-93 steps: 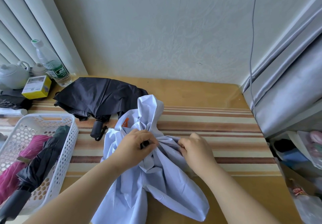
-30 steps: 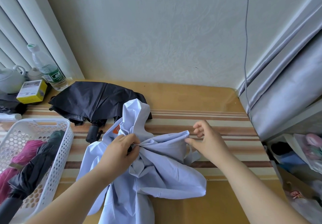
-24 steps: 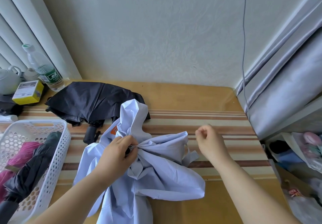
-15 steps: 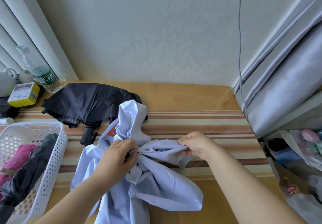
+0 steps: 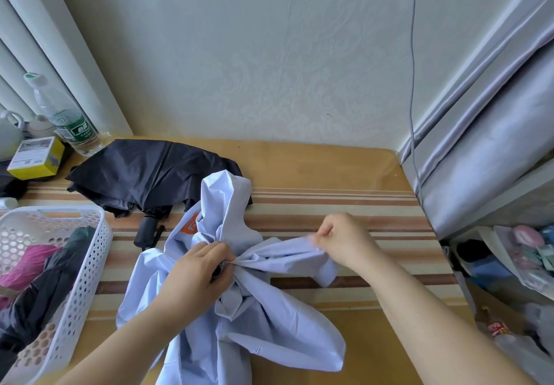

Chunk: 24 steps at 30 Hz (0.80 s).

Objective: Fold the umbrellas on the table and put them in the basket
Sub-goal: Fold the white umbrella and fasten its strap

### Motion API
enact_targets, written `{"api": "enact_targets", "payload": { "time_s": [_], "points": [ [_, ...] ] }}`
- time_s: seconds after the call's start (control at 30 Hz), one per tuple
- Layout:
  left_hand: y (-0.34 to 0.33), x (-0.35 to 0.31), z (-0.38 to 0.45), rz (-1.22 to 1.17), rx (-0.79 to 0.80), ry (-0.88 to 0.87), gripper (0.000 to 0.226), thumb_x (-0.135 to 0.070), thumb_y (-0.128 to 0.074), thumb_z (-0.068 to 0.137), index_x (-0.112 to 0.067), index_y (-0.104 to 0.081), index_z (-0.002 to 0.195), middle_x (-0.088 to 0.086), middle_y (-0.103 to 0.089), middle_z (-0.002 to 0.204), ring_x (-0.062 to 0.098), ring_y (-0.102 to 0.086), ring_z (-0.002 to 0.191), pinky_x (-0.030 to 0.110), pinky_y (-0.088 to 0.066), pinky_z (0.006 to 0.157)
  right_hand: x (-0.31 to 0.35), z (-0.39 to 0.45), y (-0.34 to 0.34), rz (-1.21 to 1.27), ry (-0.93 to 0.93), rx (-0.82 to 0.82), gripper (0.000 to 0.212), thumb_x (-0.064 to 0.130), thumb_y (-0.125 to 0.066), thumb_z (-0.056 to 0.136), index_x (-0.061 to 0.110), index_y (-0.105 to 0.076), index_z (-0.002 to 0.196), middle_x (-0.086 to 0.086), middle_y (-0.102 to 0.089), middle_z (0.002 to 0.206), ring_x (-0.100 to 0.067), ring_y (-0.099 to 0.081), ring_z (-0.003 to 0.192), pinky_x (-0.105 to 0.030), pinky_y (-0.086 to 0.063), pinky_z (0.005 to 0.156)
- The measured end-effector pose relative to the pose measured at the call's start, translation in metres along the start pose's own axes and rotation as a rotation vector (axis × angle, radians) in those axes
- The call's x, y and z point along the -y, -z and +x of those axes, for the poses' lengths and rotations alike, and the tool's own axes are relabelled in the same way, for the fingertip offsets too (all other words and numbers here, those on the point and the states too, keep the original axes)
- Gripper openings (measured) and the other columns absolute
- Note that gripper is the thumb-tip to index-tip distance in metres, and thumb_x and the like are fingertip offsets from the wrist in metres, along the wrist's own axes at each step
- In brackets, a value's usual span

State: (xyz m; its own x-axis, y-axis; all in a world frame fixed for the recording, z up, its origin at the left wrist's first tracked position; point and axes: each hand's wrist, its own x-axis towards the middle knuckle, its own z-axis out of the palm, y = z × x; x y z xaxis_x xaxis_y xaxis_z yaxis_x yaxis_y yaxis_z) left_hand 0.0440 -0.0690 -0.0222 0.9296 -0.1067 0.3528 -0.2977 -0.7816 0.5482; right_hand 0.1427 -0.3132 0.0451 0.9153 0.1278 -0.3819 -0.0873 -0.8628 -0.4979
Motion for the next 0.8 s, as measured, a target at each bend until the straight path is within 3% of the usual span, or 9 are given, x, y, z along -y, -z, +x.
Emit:
{"api": "enact_targets", "payload": {
  "time_s": [0.1,0.2,0.3,0.4,0.47,0.63,0.73,0.8],
  "points": [
    [-0.002,-0.003,0.002,-0.008,0.001,-0.005,0.004,-0.023,-0.042,0.077,-0.026,-0.045,0.08,-0.011,-0.046,0.078,0.01,-0.041,0.065,0.022,-0.039,0.057,0.005,-0.001,0.002,-0.089,0.107,-0.221,0.025,0.03,-0.06,0.094,0.014,-0.053,0.076,0.003,-0.051,0.062,-0.016,-0.048,0.061,-0.028,-0.036,0.056],
    [-0.001,-0.002,0.005,-0.014,0.001,0.033,0.003,-0.025,-0.042,0.077,-0.027,-0.043,0.079,-0.011,-0.048,0.071,0.009,-0.041,0.066,0.018,-0.036,0.057,0.003,0.004,0.003,0.257,0.057,-0.222,0.016,0.025,-0.061,0.093,0.014,-0.058,0.081,0.005,-0.058,0.054,-0.007,-0.05,0.049,-0.024,-0.039,0.054],
    [0.002,0.002,0.002,0.01,-0.006,0.028,0.003,-0.026,-0.042,0.079,-0.027,-0.043,0.081,-0.011,-0.054,0.067,0.01,-0.042,0.066,0.02,-0.037,0.057,-0.001,0.004,0.011,0.561,-0.115,0.027,0.015,0.021,-0.063,0.093,0.008,-0.062,0.101,-0.001,-0.065,0.061,-0.007,-0.054,0.049,-0.02,-0.044,0.053],
    [0.001,0.001,-0.001,0.008,-0.01,0.006,0.003,-0.025,-0.043,0.08,-0.026,-0.044,0.082,-0.011,-0.054,0.068,0.01,-0.042,0.067,0.02,-0.038,0.058,0.0,-0.001,0.012,0.449,-0.26,0.308,0.014,0.025,-0.063,0.094,0.013,-0.06,0.099,-0.007,-0.068,0.071,-0.012,-0.06,0.057,-0.02,-0.043,0.052],
    [0.0,0.0,0.0,0.016,-0.005,-0.006,0.003,-0.025,-0.044,0.08,-0.026,-0.044,0.082,-0.012,-0.053,0.068,0.01,-0.041,0.067,0.02,-0.038,0.057,0.002,0.0,0.006,0.394,-0.313,0.322,0.009,0.02,-0.06,0.095,0.012,-0.059,0.091,-0.009,-0.069,0.074,-0.013,-0.062,0.058,-0.019,-0.042,0.05],
    [-0.001,0.002,-0.003,0.033,-0.001,-0.011,0.003,-0.025,-0.044,0.08,-0.026,-0.045,0.081,-0.013,-0.053,0.068,0.008,-0.04,0.066,0.019,-0.038,0.058,0.007,0.003,-0.007,0.145,-0.292,0.243,0.017,0.005,-0.063,0.085,0.014,-0.055,0.073,-0.008,-0.064,0.07,-0.016,-0.054,0.057,-0.022,-0.035,0.049],
    [-0.004,-0.001,-0.003,0.009,0.01,-0.012,0.002,-0.024,-0.044,0.079,-0.024,-0.046,0.079,-0.009,-0.054,0.068,0.008,-0.042,0.065,0.025,-0.04,0.058,0.009,0.005,-0.003,0.083,-0.149,-0.024,0.022,-0.001,-0.05,0.078,0.019,-0.052,0.07,0.0,-0.057,0.066,-0.022,-0.052,0.064,-0.025,-0.034,0.052],
    [-0.009,-0.006,-0.001,0.009,0.022,-0.042,0.002,-0.021,-0.044,0.078,-0.022,-0.044,0.075,-0.009,-0.049,0.066,0.009,-0.04,0.063,0.026,-0.039,0.055,0.011,0.002,-0.003,0.032,-0.075,-0.197,0.021,0.001,-0.043,0.079,0.02,-0.051,0.078,0.003,-0.05,0.065,-0.02,-0.047,0.061,-0.026,-0.031,0.049]
  ]
}}
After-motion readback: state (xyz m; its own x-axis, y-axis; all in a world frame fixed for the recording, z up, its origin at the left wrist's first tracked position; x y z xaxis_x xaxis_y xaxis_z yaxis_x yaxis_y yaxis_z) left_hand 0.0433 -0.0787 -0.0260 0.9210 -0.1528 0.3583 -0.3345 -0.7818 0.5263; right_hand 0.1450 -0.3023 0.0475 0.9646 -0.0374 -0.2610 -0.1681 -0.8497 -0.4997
